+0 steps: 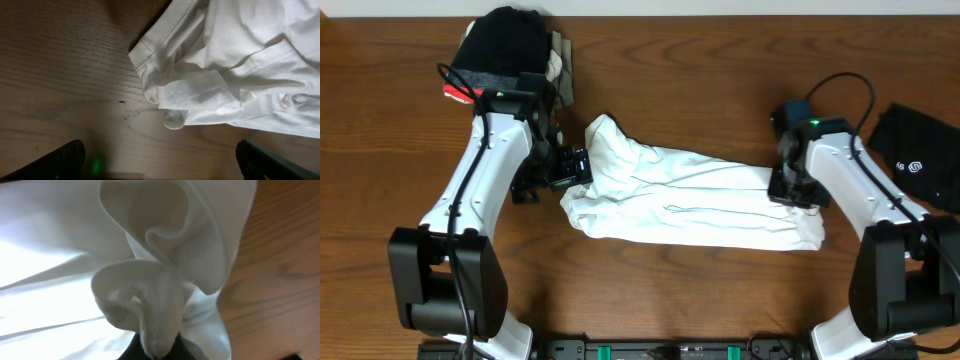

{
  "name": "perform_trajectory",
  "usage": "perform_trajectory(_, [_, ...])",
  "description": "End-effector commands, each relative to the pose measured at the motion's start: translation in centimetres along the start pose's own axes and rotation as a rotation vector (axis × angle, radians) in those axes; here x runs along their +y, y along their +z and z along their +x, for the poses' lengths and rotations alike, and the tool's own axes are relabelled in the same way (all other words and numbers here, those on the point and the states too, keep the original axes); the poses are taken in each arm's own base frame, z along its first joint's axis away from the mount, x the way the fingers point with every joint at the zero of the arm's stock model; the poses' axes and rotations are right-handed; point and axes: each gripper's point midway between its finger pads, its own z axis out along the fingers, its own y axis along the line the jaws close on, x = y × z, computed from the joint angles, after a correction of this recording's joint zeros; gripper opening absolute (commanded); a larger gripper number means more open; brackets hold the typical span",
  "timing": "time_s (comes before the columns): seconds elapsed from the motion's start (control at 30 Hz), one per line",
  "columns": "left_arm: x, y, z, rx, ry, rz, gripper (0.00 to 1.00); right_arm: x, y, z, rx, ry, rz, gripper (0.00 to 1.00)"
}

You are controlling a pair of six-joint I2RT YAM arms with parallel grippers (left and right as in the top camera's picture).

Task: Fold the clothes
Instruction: 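Fold the right end leftward toward the shirt center with right gripper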

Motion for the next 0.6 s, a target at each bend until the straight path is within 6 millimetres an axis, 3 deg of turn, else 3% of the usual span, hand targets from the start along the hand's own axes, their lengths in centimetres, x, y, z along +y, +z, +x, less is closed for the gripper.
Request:
perform_trajectory(0.0, [0.3,-0.1,-0.1,-0.003,0.013,-0.013,0.98,2.0,-0.3,0.8,0.003,-0.004,-0.047,0.01])
perform_trajectory(0.17, [0.3,-0.1,-0.1,-0.002,0.013,-0.013,0.98,3.2,-0.5,0.9,-0.011,-0.008,-0.065,0.03])
perform_trajectory(0.23, [0.3,-0.1,0.0,0.001,0.012,-0.014,0.98,3.3,-0.6,0.9,-0.013,-0.010,-0.070,0.18])
perform_trajectory(0.3, [0.3,-0.1,0.0,0.002,0.012,-0.014,0.98,3.4,-0.6,0.9,-0.010,-0.010,-0.074,0.24])
perform_trajectory(0.57, [0.3,-0.1,0.0,0.001,0.012,-0.014,0.98,6.0,-1.0,1.4,0.031,-0.011,-0.216,0.17])
